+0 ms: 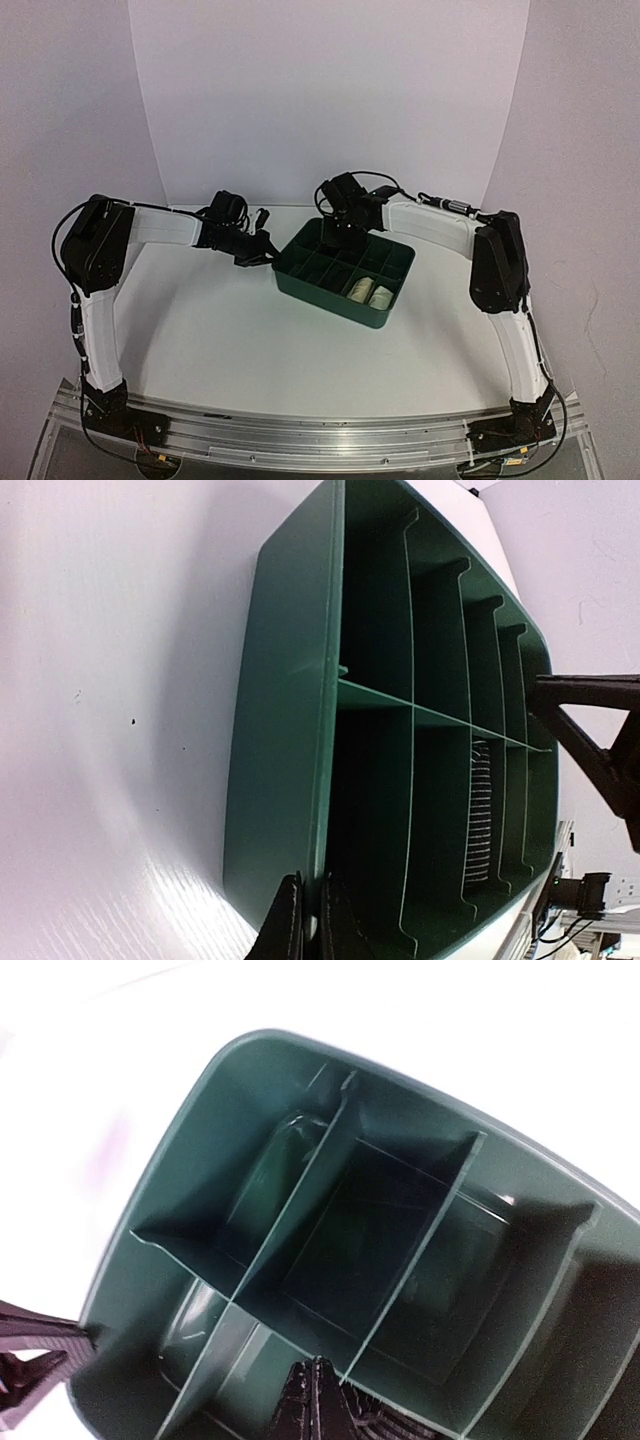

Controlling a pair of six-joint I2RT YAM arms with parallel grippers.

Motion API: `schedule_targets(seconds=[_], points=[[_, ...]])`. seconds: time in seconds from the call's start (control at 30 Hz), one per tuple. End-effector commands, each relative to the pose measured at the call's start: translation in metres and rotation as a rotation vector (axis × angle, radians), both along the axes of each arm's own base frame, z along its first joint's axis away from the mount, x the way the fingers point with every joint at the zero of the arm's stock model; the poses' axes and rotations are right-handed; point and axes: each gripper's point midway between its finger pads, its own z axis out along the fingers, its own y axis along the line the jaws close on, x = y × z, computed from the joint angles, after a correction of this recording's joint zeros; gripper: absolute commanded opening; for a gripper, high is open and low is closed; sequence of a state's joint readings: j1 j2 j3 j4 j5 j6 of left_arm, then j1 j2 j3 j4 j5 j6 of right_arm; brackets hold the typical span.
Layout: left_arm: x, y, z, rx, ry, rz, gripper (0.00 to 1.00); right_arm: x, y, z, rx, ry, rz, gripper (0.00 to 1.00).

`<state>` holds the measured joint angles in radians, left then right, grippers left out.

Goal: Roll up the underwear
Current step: Place the underwear in the storage box.

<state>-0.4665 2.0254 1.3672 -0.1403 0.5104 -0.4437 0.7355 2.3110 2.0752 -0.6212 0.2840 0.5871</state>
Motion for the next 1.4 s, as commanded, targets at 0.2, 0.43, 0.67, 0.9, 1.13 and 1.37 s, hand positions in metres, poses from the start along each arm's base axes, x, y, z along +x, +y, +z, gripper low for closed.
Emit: schedule_targets(seconds=[0.2, 0.43, 0.67, 0.9, 1.13, 1.37], points=[[-0.018, 0.002, -0.004, -0.02, 0.117, 0.033, 0.0, -0.044, -0.088, 0.017, -0.01, 0.085, -0.239, 0.31], [-0.022, 0.0, -0.005, -0.03, 0.138, 0.021, 0.0, -0.031, -0.089, -0.004, 0.0, 0.142, -0.248, 0.5], [-0.031, -0.001, -0.006, -0.035, 0.151, 0.013, 0.0, -0.006, -0.08, -0.018, 0.012, 0.143, -0.267, 0.42], [-0.037, -0.003, -0.007, -0.046, 0.181, 0.01, 0.0, 0.017, -0.073, -0.037, 0.022, 0.159, -0.254, 0.22], [-0.052, -0.011, -0.006, -0.052, 0.206, -0.034, 0.06, 0.041, -0.062, -0.049, 0.018, 0.143, -0.212, 0.0], [-0.053, -0.012, -0.012, -0.036, 0.207, -0.061, 0.16, 0.065, -0.047, -0.045, 0.016, 0.081, -0.144, 0.0]])
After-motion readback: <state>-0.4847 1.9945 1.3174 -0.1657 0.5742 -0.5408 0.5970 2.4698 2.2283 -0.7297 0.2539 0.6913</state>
